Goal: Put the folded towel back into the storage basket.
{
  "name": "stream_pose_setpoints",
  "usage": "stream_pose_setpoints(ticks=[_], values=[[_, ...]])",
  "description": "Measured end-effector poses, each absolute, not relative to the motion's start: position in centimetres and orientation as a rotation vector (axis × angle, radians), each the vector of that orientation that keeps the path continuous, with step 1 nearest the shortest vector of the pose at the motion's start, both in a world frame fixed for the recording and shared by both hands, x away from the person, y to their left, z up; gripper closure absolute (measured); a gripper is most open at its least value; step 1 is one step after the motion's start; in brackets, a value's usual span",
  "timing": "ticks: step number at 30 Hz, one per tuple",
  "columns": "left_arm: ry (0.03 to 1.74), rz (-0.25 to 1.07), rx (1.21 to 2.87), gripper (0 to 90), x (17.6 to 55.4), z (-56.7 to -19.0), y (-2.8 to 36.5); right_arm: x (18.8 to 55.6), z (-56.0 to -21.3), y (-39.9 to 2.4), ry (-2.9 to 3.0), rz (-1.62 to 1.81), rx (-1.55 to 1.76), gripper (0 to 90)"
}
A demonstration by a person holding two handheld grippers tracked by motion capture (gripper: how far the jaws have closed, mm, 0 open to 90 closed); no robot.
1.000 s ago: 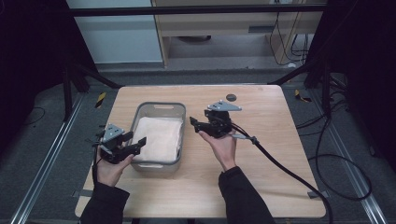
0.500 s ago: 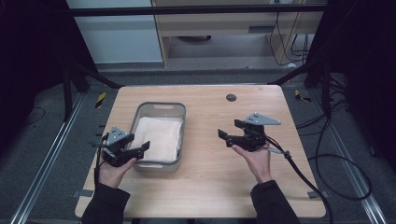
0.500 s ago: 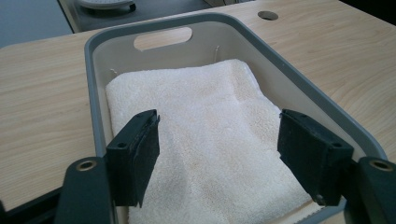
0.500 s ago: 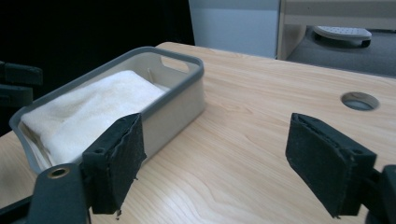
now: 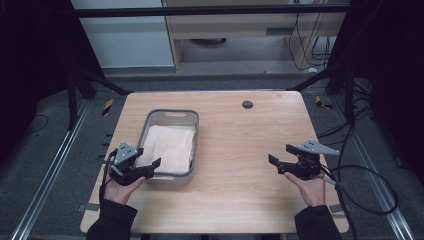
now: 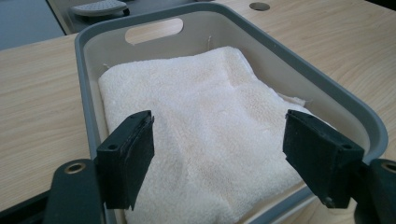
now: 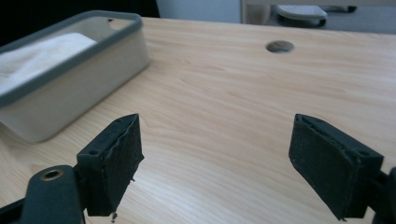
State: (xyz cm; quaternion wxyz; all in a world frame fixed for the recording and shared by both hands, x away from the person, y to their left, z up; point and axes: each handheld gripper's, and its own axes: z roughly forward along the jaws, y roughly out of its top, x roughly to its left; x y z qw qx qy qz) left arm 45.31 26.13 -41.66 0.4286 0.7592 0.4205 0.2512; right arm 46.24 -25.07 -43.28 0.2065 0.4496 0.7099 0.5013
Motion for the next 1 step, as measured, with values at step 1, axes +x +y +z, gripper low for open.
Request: stream_pose_setpoints(ticks=[1], values=[[1.046,0.631,1.901,24.2,45.12,-41.75,26.29,46.12,-43.57,-25.56,1.973,1.388,1.260,17.5]])
